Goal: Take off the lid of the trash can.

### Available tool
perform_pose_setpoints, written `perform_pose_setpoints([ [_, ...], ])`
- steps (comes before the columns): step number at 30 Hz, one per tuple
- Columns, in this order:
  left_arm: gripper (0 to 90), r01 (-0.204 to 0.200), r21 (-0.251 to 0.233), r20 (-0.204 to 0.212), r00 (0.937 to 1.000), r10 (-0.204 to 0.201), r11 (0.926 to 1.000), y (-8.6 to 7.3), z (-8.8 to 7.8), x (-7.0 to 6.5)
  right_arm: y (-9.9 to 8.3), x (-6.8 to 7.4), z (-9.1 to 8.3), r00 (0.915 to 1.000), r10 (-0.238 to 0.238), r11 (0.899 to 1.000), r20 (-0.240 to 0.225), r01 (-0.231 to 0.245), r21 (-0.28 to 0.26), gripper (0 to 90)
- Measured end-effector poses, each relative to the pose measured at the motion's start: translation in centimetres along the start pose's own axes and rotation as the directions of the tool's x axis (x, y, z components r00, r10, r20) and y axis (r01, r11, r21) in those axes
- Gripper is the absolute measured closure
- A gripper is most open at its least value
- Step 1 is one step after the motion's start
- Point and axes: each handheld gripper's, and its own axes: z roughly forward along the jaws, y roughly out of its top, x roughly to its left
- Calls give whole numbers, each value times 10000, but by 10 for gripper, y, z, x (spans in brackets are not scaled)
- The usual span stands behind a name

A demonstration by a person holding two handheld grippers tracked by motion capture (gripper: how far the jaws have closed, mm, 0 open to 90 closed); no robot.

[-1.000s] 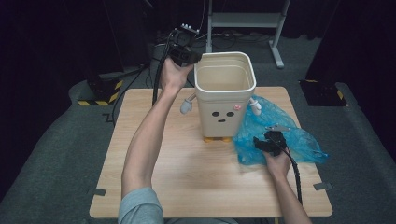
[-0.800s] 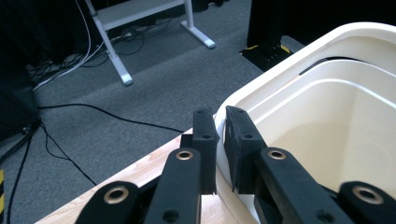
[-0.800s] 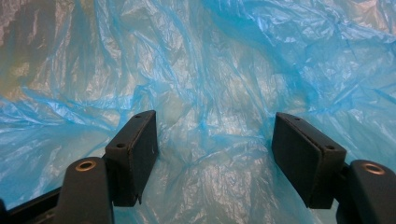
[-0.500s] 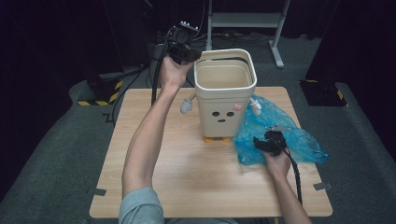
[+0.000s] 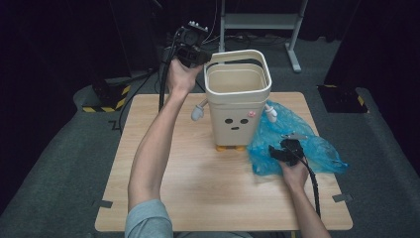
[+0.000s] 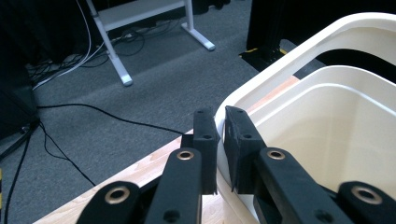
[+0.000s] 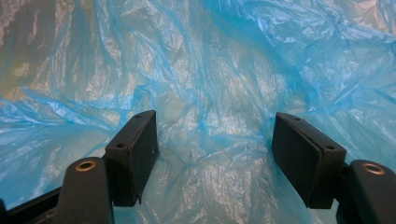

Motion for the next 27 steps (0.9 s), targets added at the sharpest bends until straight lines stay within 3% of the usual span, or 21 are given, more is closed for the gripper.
perform_pose_setpoints([
  [27, 832, 229, -236, -263, 9994, -235, 9995, -17, -30, 20, 0, 0, 0, 10000, 19, 10000, -23, -19, 15, 314],
])
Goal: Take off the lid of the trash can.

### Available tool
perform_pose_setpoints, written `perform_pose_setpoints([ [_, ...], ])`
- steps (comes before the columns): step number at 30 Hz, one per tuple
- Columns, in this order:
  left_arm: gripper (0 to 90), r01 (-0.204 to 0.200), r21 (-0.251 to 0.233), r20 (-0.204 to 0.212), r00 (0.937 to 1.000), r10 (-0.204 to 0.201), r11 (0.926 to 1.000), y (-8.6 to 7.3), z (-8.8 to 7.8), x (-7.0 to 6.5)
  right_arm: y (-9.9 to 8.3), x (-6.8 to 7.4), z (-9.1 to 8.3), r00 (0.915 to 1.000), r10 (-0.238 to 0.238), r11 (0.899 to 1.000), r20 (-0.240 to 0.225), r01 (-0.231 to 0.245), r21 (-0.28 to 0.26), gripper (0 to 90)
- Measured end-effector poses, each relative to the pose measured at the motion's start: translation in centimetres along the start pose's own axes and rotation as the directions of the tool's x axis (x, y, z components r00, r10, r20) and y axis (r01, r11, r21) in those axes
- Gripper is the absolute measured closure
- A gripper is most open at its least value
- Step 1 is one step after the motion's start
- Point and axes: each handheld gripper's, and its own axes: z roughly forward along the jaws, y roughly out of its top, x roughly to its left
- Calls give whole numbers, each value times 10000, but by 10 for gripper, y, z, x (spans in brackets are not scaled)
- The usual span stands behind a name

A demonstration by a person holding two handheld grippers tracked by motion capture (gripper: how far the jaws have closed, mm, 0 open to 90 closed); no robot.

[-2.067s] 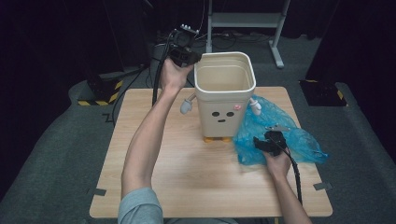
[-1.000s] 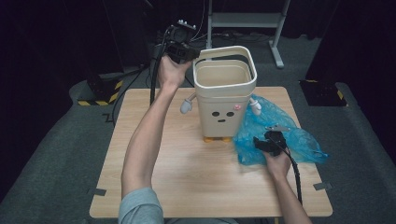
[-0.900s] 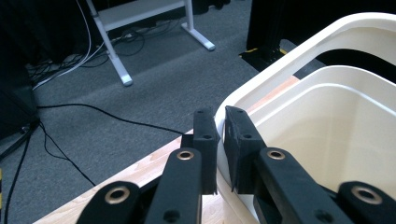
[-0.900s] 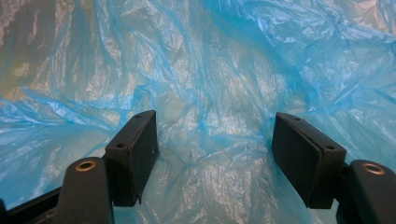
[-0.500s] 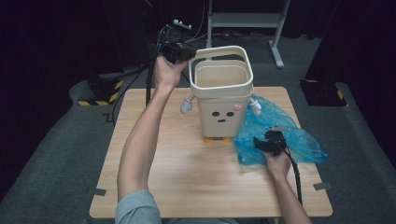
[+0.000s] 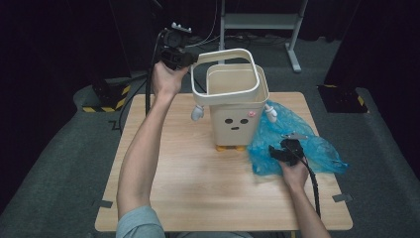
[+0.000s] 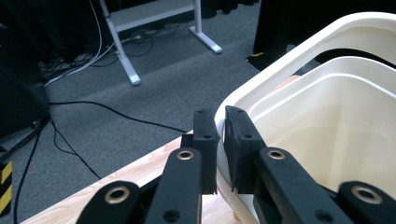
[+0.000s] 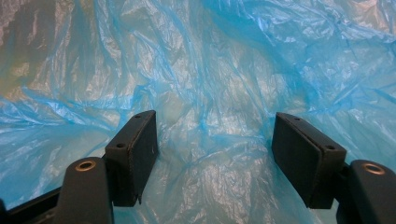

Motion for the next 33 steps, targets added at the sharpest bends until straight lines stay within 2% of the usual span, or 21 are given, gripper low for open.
perform_pose_setpoints([
  [5, 832, -27, -16, -42, 10000, 27, 10000, -3, -4, 3, 0, 0, 0, 10000, -5, 10000, -7, 5, -17, 314],
  [17, 832, 210, -208, -213, 9995, -214, 9996, -12, -21, 17, 0, 0, 0, 10000, -20, 10000, -12, 20, -11, 314],
  [22, 832, 253, -225, -319, 9992, -260, 9994, -18, -29, 24, 0, 0, 0, 10000, -18, 10000, -11, 18, -8, 314],
  [33, 832, 624, -323, -504, 9967, -640, 9975, -39, -45, 42, 0, 0, 0, 10000, -29, 10000, -30, 29, -21, 314],
])
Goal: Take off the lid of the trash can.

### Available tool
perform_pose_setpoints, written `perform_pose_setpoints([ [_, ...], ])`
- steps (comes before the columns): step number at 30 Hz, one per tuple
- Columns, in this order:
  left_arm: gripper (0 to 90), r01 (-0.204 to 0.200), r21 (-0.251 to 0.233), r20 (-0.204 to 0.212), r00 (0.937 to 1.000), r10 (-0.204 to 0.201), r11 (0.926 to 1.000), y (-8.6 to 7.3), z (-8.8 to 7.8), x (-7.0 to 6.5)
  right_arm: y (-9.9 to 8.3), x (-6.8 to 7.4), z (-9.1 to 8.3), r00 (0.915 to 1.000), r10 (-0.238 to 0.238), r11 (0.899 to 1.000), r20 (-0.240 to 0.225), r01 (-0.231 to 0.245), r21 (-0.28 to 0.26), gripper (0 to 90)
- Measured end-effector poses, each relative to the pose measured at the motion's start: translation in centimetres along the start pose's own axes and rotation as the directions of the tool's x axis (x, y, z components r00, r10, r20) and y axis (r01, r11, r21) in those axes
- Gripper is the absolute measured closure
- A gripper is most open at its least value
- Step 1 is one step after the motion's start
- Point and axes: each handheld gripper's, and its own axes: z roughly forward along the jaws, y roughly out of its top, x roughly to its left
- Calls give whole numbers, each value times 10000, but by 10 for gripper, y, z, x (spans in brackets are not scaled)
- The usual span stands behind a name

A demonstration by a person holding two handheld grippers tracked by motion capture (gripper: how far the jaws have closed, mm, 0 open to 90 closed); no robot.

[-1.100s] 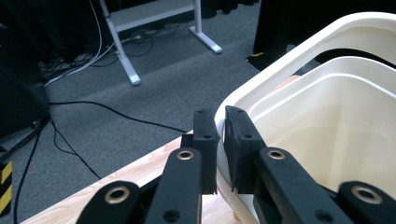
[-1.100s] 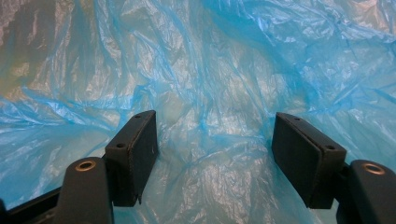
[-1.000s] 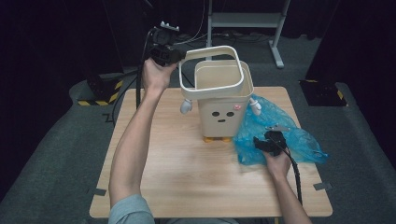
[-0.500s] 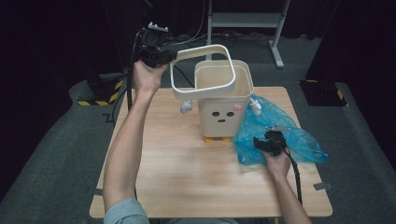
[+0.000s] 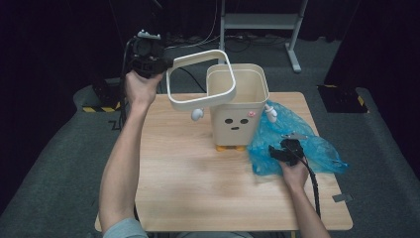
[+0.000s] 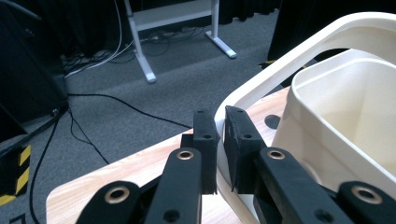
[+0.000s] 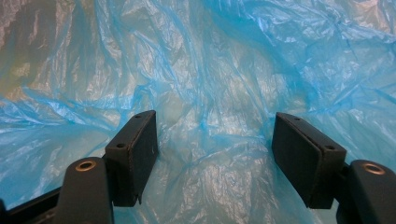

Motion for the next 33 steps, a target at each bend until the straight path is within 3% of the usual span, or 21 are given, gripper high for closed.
perform_pose_setpoints([
  [17, 832, 872, -95, -478, 9950, -875, 9961, -39, -21, 38, 0, 0, 0, 10000, -14, 10000, -24, 14, 8, 314],
  [25, 834, 923, -205, -921, 9913, -939, 9955, -53, -28, 46, 0, 0, 0, 10000, -16, 10000, -25, 16, 7, 314],
  [33, 834, 1192, -181, -969, 9880, -1204, 9927, -68, -32, 56, 0, 0, 0, 10000, -50, 10000, -18, 50, 1, 314],
])
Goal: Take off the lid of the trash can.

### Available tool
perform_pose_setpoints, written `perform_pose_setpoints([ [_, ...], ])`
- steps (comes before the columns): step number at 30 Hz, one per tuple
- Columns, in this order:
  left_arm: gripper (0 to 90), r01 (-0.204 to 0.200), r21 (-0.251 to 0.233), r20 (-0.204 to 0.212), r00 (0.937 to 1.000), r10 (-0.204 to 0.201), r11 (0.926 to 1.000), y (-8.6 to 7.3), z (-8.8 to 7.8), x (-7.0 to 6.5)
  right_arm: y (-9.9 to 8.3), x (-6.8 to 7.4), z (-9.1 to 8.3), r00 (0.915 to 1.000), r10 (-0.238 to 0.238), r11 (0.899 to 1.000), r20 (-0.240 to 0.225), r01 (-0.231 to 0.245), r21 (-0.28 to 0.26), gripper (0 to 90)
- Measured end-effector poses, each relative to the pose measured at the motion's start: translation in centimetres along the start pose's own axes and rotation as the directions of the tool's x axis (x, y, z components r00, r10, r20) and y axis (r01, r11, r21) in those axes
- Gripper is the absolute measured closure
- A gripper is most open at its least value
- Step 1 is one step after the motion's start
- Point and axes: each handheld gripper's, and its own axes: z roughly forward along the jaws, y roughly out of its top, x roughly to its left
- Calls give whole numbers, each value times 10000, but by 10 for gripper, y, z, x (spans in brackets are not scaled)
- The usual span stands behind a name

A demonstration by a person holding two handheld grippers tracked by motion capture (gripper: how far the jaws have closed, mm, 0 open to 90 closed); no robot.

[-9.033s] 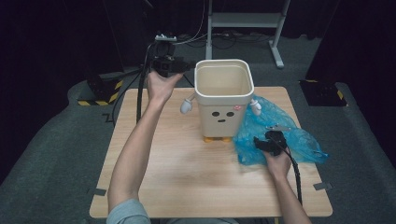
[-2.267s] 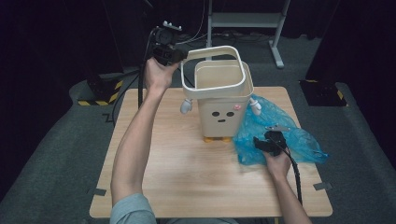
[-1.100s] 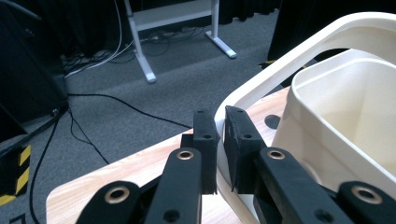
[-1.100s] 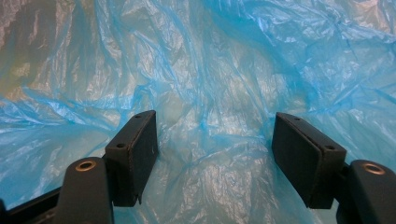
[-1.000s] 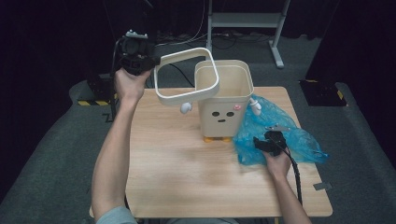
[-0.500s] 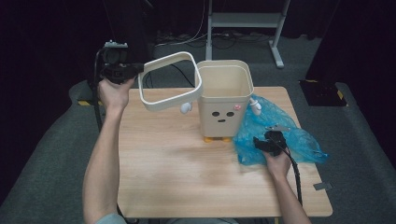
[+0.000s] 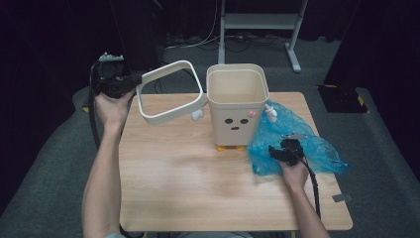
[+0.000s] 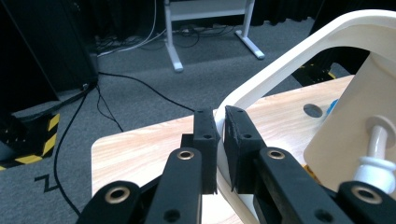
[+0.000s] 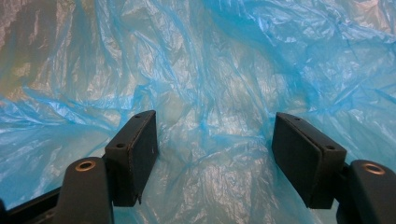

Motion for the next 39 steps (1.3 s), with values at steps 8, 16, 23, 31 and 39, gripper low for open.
perform_pose_setpoints([
  [8, 833, 11, 226, -134, 9999, -8, 9997, -12, 1, 8, 0, 0, 0, 10000, -13, 10000, 4, 13, -4, 314],
  [16, 834, 108, 370, -203, 9997, -100, 9993, -25, 5, 13, 0, 0, 0, 10000, 22, 10000, -16, -22, 8, 314],
  [23, 833, -68, 513, -297, 9995, 83, 9987, -32, 10, 17, 0, 0, 0, 10000, 28, 10000, -24, -28, 12, 314],
  [31, 833, -135, 726, -449, 9988, 168, 9973, -47, 16, 22, 0, 0, 0, 10000, 7, 10000, -26, -7, 6, 314],
  [39, 833, -102, 895, -450, 9989, 142, 9959, -58, 22, 24, 0, 0, 0, 10000, 30, 10000, -31, -30, 13, 314],
])
